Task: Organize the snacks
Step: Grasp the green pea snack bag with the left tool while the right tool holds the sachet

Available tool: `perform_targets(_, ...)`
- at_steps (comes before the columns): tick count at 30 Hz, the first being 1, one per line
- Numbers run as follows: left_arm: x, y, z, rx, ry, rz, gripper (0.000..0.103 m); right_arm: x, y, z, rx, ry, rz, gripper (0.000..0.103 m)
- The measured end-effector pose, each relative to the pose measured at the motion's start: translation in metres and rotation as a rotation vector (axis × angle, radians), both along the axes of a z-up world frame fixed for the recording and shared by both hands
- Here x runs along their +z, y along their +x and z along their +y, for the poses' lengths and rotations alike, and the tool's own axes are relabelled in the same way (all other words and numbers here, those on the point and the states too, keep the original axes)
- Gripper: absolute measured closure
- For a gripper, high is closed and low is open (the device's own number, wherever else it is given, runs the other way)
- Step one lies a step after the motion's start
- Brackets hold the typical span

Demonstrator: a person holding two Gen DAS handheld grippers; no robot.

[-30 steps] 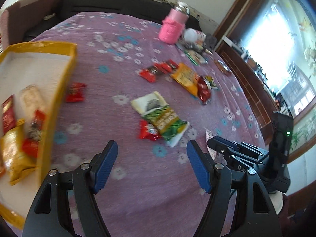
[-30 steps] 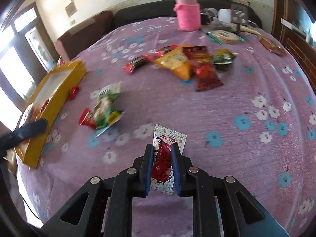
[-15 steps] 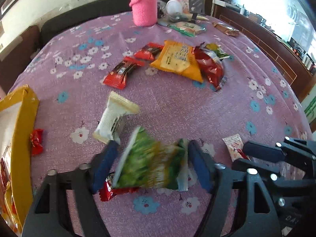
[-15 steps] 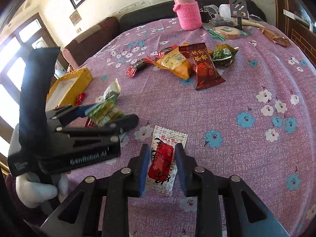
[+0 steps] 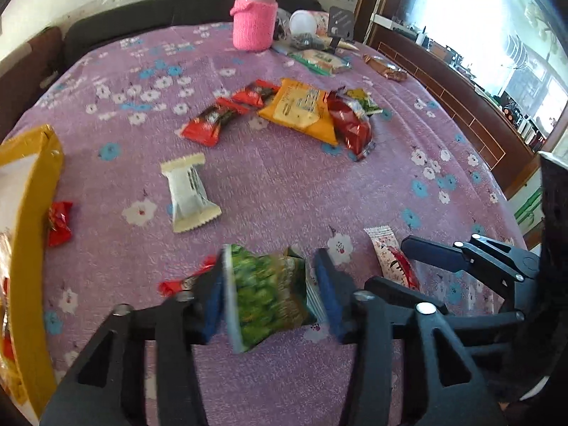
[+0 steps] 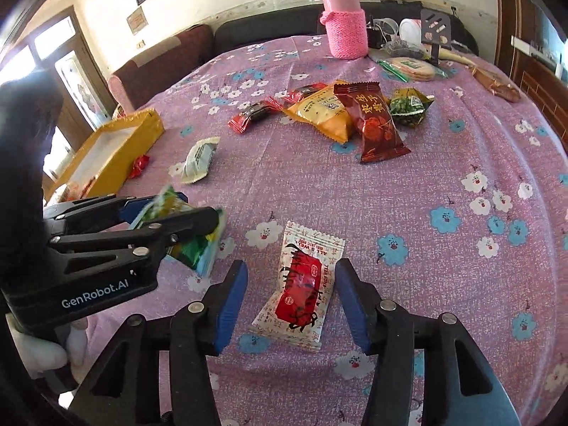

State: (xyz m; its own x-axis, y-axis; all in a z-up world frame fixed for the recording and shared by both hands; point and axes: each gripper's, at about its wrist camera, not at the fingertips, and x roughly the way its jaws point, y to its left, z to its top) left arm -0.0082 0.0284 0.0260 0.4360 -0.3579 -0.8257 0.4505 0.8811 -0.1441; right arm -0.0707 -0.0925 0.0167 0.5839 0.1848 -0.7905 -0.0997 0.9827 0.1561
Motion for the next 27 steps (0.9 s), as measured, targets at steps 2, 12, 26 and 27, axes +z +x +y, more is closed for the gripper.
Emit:
perform_targets(2, -0.004, -0.001, -0.008, -0.009, 0.026, -0.024, 0.044, -0.001, -0.001, 0.004, -0.004, -0.039, -0.009, 0.053)
perform_targets(12, 0.013, -0.023, 0.0, -0.011, -0.037, -0.056, 0.077, 0.009, -0.014, -0.01, -0.024, 0.02, -0.038, 0.088)
perform_targets(26, 0.039, -0.055, 0.045, 0.057, -0.199, -0.069, 0.077, 0.009, -0.028, -0.024, -0.06, 0.094, -0.031, 0.047)
perform_targets(27, 0.04, -0.058, 0.049, 0.063, -0.207, -0.072, 0.077, 0.006, -0.025, -0.023, -0.062, 0.089, -0.023, 0.047)
